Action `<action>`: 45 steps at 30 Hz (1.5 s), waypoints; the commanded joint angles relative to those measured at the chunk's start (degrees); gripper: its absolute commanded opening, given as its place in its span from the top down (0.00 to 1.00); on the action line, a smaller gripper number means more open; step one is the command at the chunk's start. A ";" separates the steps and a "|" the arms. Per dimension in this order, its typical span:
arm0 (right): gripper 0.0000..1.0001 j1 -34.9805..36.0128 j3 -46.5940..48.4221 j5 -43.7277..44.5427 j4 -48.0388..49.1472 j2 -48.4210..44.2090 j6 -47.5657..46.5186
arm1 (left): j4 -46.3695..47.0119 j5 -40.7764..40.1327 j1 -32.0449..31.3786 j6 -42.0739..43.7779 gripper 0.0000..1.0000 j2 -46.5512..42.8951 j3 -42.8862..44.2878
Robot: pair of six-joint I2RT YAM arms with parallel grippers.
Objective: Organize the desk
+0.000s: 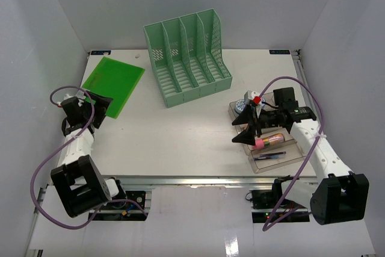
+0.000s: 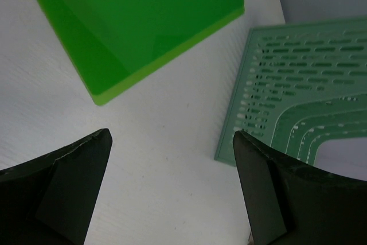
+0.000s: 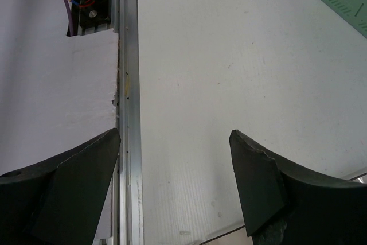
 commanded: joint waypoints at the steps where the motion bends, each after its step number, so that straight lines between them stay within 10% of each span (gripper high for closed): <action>1: 0.16 -0.31 0.06 -3.70 1.44 -2.17 0.38 | 1.01 -10.77 0.81 -0.70 0.02 2.86 7.03; 10: 0.16 -0.43 -0.93 -7.11 0.24 -0.87 -1.82 | -7.51 -31.68 1.08 4.88 0.02 13.07 16.49; 29: 0.16 -9.12 2.52 -11.79 -30.44 13.02 -41.97 | 10.13 -30.46 2.83 4.25 0.22 34.81 20.39; 45: 0.17 -12.70 3.73 -12.04 -33.72 17.89 -45.58 | 15.50 -30.94 3.73 6.24 0.30 41.76 27.36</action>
